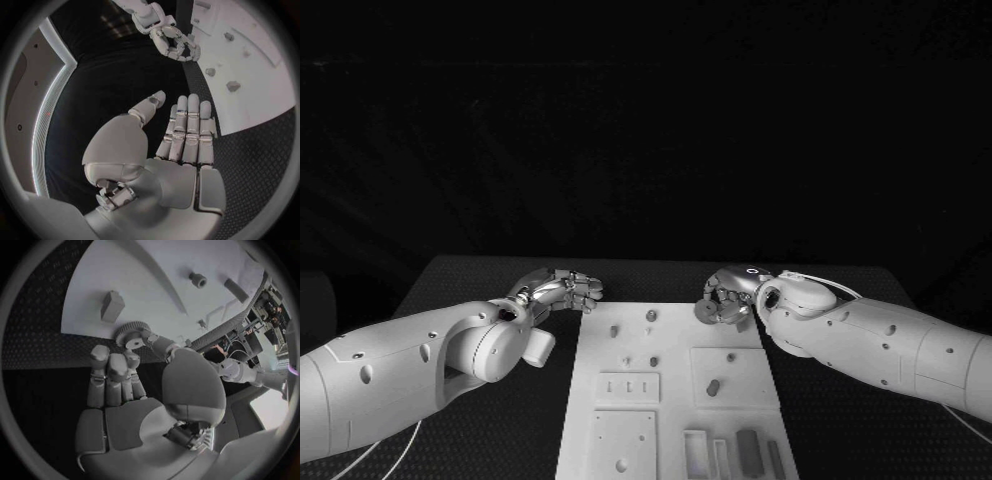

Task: Assemble the parts on the task board

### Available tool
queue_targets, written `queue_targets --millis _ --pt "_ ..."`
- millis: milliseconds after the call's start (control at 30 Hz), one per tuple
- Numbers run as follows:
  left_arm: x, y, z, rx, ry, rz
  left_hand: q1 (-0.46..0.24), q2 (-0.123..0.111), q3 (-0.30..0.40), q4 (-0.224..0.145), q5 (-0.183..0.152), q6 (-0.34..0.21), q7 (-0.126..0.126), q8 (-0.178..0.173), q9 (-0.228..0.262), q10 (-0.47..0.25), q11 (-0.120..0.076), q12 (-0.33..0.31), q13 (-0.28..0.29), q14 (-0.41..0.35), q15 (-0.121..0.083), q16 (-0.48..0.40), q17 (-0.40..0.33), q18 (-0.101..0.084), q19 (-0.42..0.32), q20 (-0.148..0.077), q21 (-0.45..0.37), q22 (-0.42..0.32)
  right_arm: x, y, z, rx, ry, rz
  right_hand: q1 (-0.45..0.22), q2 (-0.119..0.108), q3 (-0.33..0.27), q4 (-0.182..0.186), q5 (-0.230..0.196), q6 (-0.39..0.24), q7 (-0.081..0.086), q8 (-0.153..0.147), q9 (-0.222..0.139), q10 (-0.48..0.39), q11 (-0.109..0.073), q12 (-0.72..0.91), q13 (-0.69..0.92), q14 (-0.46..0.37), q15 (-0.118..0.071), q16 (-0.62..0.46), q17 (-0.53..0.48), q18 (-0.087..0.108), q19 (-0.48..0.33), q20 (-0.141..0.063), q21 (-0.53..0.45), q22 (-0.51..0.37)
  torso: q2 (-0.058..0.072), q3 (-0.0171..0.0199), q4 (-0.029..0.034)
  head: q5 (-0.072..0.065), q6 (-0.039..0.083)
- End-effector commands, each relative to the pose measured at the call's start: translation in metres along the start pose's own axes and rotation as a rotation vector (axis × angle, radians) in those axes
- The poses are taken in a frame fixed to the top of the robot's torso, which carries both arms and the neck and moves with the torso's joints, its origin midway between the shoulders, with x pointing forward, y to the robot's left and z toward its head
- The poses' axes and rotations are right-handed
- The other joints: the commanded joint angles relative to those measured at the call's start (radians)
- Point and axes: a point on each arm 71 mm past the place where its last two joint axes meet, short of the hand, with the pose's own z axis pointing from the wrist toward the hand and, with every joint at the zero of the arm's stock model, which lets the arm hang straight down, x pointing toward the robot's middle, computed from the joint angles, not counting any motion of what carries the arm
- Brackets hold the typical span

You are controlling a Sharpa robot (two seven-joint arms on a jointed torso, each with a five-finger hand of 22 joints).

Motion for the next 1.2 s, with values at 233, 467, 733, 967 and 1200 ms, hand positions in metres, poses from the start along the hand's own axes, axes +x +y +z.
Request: queue_targets --millis 233,467,733,967,1200 --pt "0.001 -0.001 0.000 0.009 0.018 0.000 -0.008 0.000 0.002 0.004 0.002 -0.001 0.007 -0.007 0.002 -0.002 0.003 -0.004 0.001 0.006 0.001 -0.005 0.002 0.011 -0.002 -0.004 0.003 0.017 0.019 0.002 -0.001 -0.013 0.057 -0.039 0.010 0.010 0.005 -0.010 -0.002 0.038 0.021 0.009 0.003 -0.001 0.007 0.010 -0.005 0.006 0.005 0.006 0.004 0.038 -0.001 -0.004 0.008 0.015 0.001 0.0006 0.0001 0.003 -0.006" --pt "0.001 -0.001 0.000 0.008 0.018 0.000 -0.008 0.000 0.003 0.004 0.002 -0.001 0.007 -0.007 0.002 -0.002 0.003 -0.004 0.002 0.007 0.001 -0.006 0.002 0.011 -0.002 -0.004 0.003 0.017 0.023 0.002 -0.002 -0.021 0.061 -0.061 0.017 0.017 0.015 -0.013 -0.001 0.050 0.024 0.014 0.003 -0.001 0.010 0.014 -0.008 0.006 0.008 0.005 0.007 0.038 -0.002 -0.004 0.010 0.014 0.000 0.0003 0.0001 0.003 -0.010" --pt "0.001 -0.001 -0.001 0.007 0.017 0.000 -0.008 0.000 0.003 0.004 0.002 -0.001 0.007 -0.008 0.003 -0.001 0.003 -0.004 0.002 0.007 0.001 -0.006 0.002 0.011 -0.002 -0.004 0.004 0.016 0.032 0.003 -0.006 -0.031 0.058 -0.084 0.030 0.012 0.037 -0.026 0.000 0.063 0.026 0.014 -0.001 0.000 0.012 0.021 -0.015 0.008 0.011 0.004 0.011 0.038 -0.003 -0.003 0.012 0.013 -0.001 0.0008 -0.0007 0.000 -0.010" --pt "0.000 -0.001 -0.001 0.006 0.014 0.000 -0.010 0.001 0.003 0.005 0.002 -0.001 0.007 -0.008 0.003 -0.001 0.003 -0.004 0.002 0.008 0.001 -0.006 0.003 0.011 -0.002 -0.004 0.004 0.016 0.034 0.002 -0.007 -0.036 0.061 -0.057 0.029 0.025 0.070 -0.023 0.009 0.088 0.021 0.020 -0.003 0.001 0.007 0.024 -0.025 0.009 0.007 0.000 0.014 0.038 -0.003 0.001 0.012 0.011 -0.001 0.0008 -0.0014 -0.002 -0.011" --pt "0.000 -0.001 -0.002 0.006 0.014 0.000 -0.010 0.001 0.002 0.005 0.002 -0.001 0.007 -0.008 0.004 -0.001 0.003 -0.004 0.002 0.008 0.001 -0.007 0.003 0.011 -0.002 -0.004 0.004 0.016 0.031 0.002 -0.008 -0.031 0.011 -0.073 0.018 0.025 0.088 -0.027 0.026 0.112 0.015 0.025 -0.006 0.004 0.001 0.028 -0.035 0.011 0.002 -0.002 0.017 0.038 0.000 0.003 0.016 0.010 -0.001 -0.0006 0.0001 -0.004 -0.009"
